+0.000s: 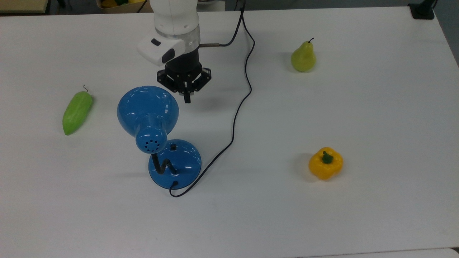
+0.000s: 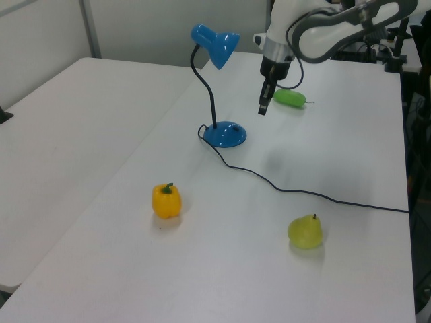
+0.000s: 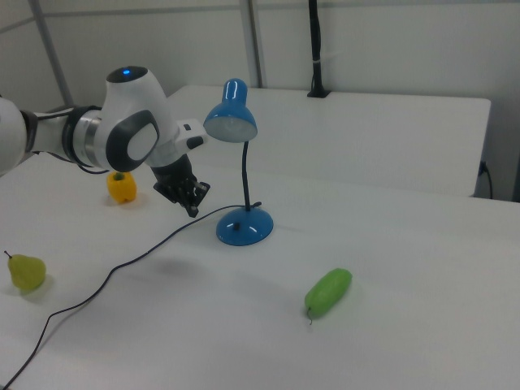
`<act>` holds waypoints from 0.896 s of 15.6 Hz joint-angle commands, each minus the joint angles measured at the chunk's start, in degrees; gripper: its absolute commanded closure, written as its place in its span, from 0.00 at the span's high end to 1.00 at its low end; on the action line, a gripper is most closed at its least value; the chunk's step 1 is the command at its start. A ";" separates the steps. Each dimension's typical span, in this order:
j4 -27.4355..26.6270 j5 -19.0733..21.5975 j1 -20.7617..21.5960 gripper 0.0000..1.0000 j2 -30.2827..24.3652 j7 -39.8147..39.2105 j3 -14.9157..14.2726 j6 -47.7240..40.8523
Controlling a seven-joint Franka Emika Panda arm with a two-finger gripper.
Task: Turn on desk lamp
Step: 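Move the gripper down toward the switch on the blue lamp base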
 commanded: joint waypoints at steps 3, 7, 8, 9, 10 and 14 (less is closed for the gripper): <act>-0.59 -1.04 -1.18 0.00 3.22 -0.38 -0.03 10.19; -0.76 -1.04 -1.35 0.00 6.30 0.06 -0.03 17.74; -1.37 -1.04 -1.53 0.00 6.74 0.06 -0.12 19.85; -2.25 -0.96 -1.62 0.00 6.92 0.06 -0.21 22.14; -3.13 -0.96 -1.79 0.00 7.10 0.06 -0.21 24.42; -4.02 -0.61 -1.88 0.00 9.11 0.15 -0.21 30.85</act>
